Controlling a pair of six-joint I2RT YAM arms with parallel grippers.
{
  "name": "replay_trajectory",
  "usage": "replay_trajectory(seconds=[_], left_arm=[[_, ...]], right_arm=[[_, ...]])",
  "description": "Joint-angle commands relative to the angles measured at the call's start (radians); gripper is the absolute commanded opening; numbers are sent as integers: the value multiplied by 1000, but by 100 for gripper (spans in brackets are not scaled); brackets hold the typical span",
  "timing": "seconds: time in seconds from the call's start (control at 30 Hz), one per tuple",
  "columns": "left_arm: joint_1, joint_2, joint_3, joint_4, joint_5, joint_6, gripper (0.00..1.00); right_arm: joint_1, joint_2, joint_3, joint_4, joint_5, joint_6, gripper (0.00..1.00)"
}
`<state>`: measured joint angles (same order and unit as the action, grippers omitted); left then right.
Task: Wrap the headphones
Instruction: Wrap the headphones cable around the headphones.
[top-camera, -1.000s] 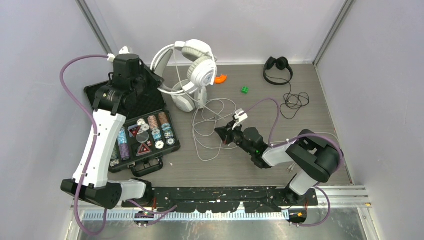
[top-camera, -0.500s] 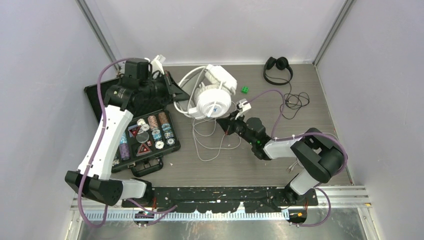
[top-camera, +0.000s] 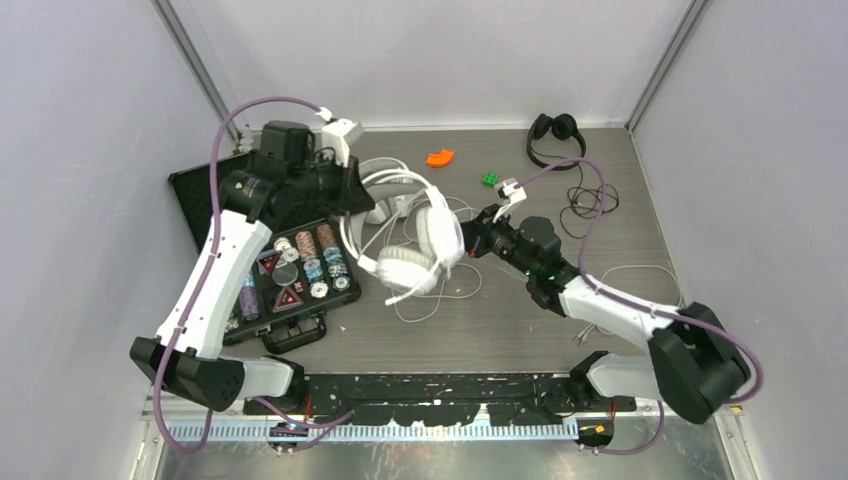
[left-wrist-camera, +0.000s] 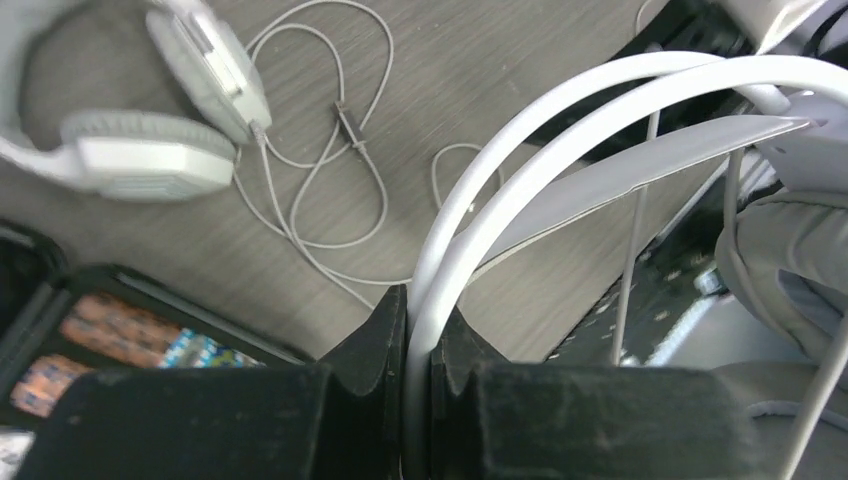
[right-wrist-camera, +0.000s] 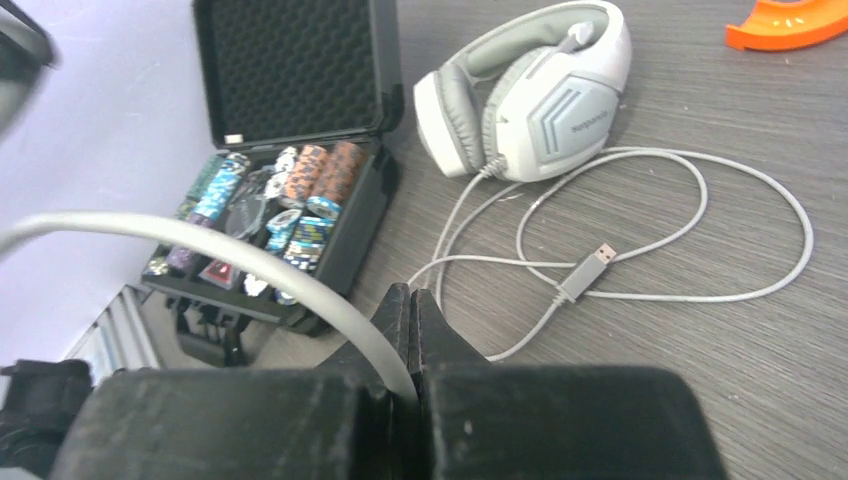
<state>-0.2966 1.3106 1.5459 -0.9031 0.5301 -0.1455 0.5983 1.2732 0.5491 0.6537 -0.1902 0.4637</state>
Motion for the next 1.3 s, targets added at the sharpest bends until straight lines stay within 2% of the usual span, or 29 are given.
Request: replay_trajectory(seconds=[0.0,0.1,0.17,0.37,0.57,0.77,1.03,1.27], left_arm=[[-153,-46,2,10,-48,398,0],[-249,-55,-17,19,-192,537,0],[-276,-54,-20,32,-252,583,0],[-316,-67,-54,98,-405,647,0],[-323,-101,-114,206,-511,635,0],[-324,-125,-134,219,-592,572,0],[-328,-142,-155,225,-713,458,0],[-331,-168,-187,245,-764,448,0]], right_arm=[[-6,-122,82,-241,-72,-11,0],[-7,-183,116,-374,-114,-29,0],[-6,-225,141,-486,-148,-39,0],[-6,-322,227,-750,-245,-58,0],[-8,-309,343,-901,-298,-46,0],[-7,-278,408,-878,-382,39,0],[-7,-214,424,-677,-529,236,0],[-6,-164,454,-565,-557,343,2]])
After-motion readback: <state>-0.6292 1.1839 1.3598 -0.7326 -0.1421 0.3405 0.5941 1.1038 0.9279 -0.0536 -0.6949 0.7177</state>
